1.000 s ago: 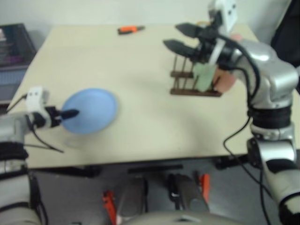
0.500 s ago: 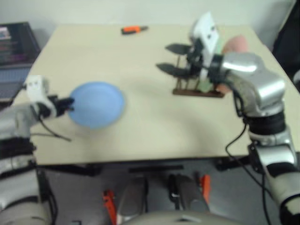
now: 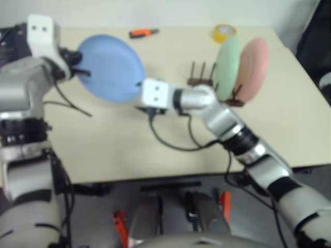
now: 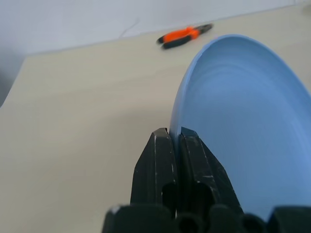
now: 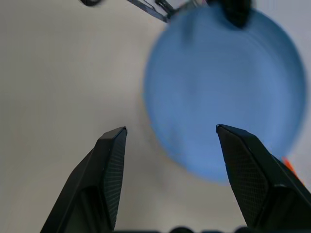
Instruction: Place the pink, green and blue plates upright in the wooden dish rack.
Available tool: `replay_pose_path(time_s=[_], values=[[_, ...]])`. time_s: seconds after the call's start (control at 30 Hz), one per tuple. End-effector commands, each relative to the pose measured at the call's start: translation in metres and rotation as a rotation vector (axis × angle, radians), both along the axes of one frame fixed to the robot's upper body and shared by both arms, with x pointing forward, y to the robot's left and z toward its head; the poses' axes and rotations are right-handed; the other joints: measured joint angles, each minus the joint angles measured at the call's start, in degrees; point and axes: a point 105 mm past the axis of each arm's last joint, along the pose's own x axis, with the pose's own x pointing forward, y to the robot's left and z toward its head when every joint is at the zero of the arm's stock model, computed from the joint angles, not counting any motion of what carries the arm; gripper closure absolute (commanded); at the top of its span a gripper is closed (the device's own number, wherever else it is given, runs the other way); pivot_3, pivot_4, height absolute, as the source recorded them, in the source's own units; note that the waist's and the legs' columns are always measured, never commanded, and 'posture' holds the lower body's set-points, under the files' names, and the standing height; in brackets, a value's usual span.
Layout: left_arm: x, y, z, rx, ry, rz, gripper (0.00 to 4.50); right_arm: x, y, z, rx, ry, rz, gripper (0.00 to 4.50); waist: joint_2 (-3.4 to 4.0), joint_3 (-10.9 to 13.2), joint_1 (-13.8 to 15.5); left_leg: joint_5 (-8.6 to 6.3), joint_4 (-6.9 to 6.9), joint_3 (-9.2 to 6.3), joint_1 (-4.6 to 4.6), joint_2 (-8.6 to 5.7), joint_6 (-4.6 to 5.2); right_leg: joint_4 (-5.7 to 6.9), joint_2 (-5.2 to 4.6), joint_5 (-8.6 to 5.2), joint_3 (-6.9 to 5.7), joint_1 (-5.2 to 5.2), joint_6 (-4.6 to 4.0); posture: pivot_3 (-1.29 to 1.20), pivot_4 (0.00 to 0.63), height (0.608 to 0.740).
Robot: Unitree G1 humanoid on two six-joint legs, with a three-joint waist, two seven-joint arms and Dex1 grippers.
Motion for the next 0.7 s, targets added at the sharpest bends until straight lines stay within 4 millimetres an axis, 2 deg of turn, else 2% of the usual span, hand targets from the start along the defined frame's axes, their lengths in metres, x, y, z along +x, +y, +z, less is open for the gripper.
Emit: replay_pose_path(time_s=[0.03, 0.17, 0.3, 0.43, 0.53, 0.7], values=[[-0.005, -0.013, 0.018, 0.012, -0.054, -0.030, 4.48, -0.008, 0.013, 0.002, -0.011, -0.073, 0.052, 1.34, 0.00, 0.00, -0.20, 0.01, 0.00, 0.00, 0.01, 0.00, -0.01, 0.02, 0.00, 0.00, 0.00, 0.00, 0.00, 0.00, 0.150, 0.740], [-0.007, -0.024, 0.006, -0.021, -0.015, -0.062, 4.48, 0.008, 0.021, -0.006, -0.016, -0.084, -0.013, 1.34, -0.02, -0.01, -0.43, 0.08, 0.02, -0.05, 0.04, 0.00, -0.13, 0.06, 0.01, 0.00, -0.02, 0.03, 0.00, 0.00, 0.150, 0.740], [-0.010, -0.041, 0.011, -0.099, -0.017, -0.121, 4.48, 0.020, 0.020, -0.014, -0.040, -0.100, -0.065, 1.34, -0.10, 0.03, -0.46, 0.16, 0.02, -0.10, 0.04, 0.00, -0.24, 0.07, 0.04, 0.06, -0.05, 0.03, -0.08, 0.00, 0.150, 0.740], [-0.013, -0.044, 0.014, -0.115, -0.015, -0.130, 4.48, 0.024, 0.018, -0.022, -0.060, -0.097, -0.080, 1.34, -0.10, 0.03, -0.94, 0.18, 0.00, -0.12, 0.04, 0.01, -0.29, 0.07, 0.05, 0.06, -0.05, 0.02, -0.08, 0.00, 0.150, 0.740], [-0.013, -0.046, 0.015, -0.129, -0.012, -0.137, 4.50, 0.028, 0.015, -0.025, -0.073, -0.115, -0.097, 1.89, -0.10, 0.03, -1.06, 0.20, -0.02, -0.13, 0.05, 0.01, -0.31, 0.08, 0.06, 0.06, -0.05, 0.02, -0.08, 0.00, 0.150, 0.740], [-0.012, -0.046, 0.018, -0.129, -0.010, -0.143, 4.50, 0.032, 0.013, -0.024, -0.088, -0.157, -0.118, 3.64, -0.10, 0.03, -1.08, 0.24, -0.03, -0.15, 0.07, 0.01, -0.39, 0.13, 0.06, 0.07, -0.05, 0.01, -0.09, 0.00, 0.150, 0.740]])
